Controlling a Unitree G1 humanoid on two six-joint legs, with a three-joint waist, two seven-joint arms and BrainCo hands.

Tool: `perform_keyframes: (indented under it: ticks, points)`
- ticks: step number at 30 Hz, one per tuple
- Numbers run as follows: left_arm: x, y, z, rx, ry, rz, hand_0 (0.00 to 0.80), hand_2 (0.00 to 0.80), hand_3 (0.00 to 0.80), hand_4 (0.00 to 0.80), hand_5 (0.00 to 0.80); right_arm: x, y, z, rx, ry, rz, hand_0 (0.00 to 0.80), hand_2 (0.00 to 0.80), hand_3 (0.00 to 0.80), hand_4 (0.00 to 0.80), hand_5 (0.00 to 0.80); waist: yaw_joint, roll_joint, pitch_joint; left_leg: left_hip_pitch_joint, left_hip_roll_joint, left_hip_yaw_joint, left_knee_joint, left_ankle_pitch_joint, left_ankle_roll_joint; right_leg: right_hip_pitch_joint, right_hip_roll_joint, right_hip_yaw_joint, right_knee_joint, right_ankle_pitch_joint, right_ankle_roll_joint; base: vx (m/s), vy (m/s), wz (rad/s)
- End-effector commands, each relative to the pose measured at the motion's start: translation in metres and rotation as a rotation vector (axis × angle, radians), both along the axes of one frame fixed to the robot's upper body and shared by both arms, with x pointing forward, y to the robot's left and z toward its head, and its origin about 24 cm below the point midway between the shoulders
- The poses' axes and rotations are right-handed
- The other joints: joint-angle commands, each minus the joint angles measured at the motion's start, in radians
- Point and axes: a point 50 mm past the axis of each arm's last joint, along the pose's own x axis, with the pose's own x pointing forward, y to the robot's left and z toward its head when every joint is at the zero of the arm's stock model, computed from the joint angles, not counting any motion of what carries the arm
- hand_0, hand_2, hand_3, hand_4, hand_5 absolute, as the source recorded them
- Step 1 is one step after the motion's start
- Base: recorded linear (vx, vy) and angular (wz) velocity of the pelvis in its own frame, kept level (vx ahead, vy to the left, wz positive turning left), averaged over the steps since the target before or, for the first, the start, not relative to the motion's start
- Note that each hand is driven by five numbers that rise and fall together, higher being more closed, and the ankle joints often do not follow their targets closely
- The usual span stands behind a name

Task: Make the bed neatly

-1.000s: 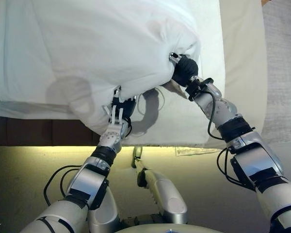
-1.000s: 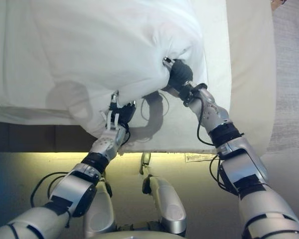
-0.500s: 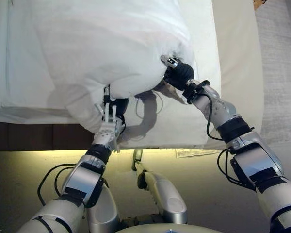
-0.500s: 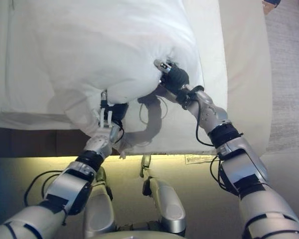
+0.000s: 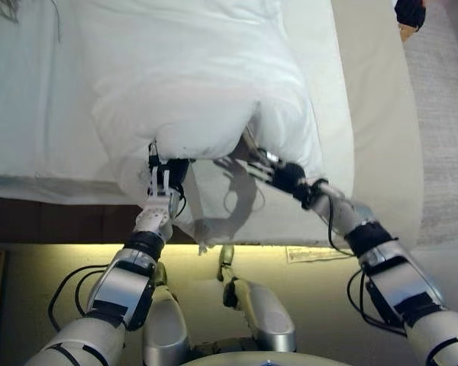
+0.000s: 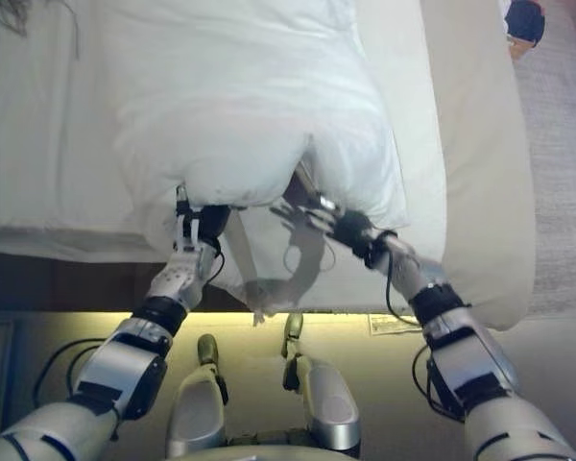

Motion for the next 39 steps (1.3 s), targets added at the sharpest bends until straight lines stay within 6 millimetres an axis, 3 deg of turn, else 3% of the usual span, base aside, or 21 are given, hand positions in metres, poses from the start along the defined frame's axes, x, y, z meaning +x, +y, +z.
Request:
perform_keyframes:
  ticks: [1, 5, 13, 22, 28, 34, 39]
  points:
    - [0.002, -0.006, 0.028, 0.012, -0.210, -0.028, 0.800, 0.800, 0.800, 0.800, 0.800, -0.021, -0.009, -0.034, 0.028, 0.091, -0.016, 0.000, 0.000, 0.000, 0.000, 0.000, 0.029, 0.036, -0.150, -0.016, 0.009, -0.012, -0.005, 0.006, -0.014, 0.085, -0.092, -0.042, 0.073, -0.143, 0.143, 0.076, 0.093, -0.02]
    - [-0.013, 0.010, 0.008, 0.042, -0.179, 0.004, 0.800, 0.800, 0.800, 0.800, 0.800, -0.053, -0.029, -0.072, 0.032, 0.204, -0.067, 0.000, 0.000, 0.000, 0.000, 0.000, 0.038, 0.068, -0.202, 0.025, -0.002, -0.019, -0.033, 0.011, -0.008, 0.125, -0.097, -0.049, 0.064, -0.145, 0.148, 0.078, 0.081, 0.01]
    - [-0.050, 0.052, -0.032, 0.130, -0.073, 0.082, 0.800, 0.800, 0.800, 0.800, 0.800, -0.103, -0.055, -0.116, 0.071, 0.357, -0.210, 0.000, 0.000, 0.000, 0.000, 0.000, 0.080, 0.116, -0.300, 0.100, -0.023, -0.046, -0.097, 0.027, 0.001, 0.215, -0.096, -0.079, 0.028, -0.144, 0.146, 0.063, 0.053, 0.07]
    - [-0.100, 0.107, -0.070, 0.183, 0.060, 0.203, 0.800, 0.800, 0.800, 0.800, 0.800, -0.135, -0.075, -0.136, 0.085, 0.435, -0.304, 0.000, 0.000, 0.000, 0.000, 0.000, 0.138, 0.146, -0.346, 0.152, -0.039, -0.067, -0.149, 0.034, 0.003, 0.289, -0.098, -0.121, -0.029, -0.131, 0.150, -0.015, 0.045, 0.17]
    - [-0.156, 0.168, -0.095, 0.223, 0.234, 0.358, 0.800, 0.800, 0.800, 0.800, 0.800, -0.139, -0.081, -0.138, 0.091, 0.441, -0.320, 0.000, 0.000, 0.000, 0.000, 0.000, 0.174, 0.162, -0.368, 0.155, -0.047, -0.070, -0.164, 0.035, 0.002, 0.299, -0.108, -0.149, -0.077, -0.109, 0.165, -0.027, 0.047, 0.11]
    - [-0.225, 0.242, -0.089, 0.278, 0.388, 0.575, 0.800, 0.800, 0.800, 0.800, 0.800, -0.142, -0.088, -0.139, 0.101, 0.440, -0.358, 0.000, 0.000, 0.000, 0.000, 0.000, 0.202, 0.182, -0.380, 0.143, -0.054, -0.068, -0.164, 0.034, 0.008, 0.289, -0.120, -0.172, -0.077, -0.108, 0.178, -0.030, 0.051, 0.05]
    - [-0.268, 0.283, -0.070, 0.310, 0.469, 0.723, 0.800, 0.800, 0.800, 0.800, 0.800, -0.151, -0.100, -0.142, 0.093, 0.462, -0.414, 0.000, 0.000, 0.000, 0.000, 0.000, 0.214, 0.191, -0.380, 0.143, -0.056, -0.068, -0.164, 0.026, 0.009, 0.294, -0.121, -0.185, -0.077, -0.118, 0.183, -0.012, 0.051, 0.11]
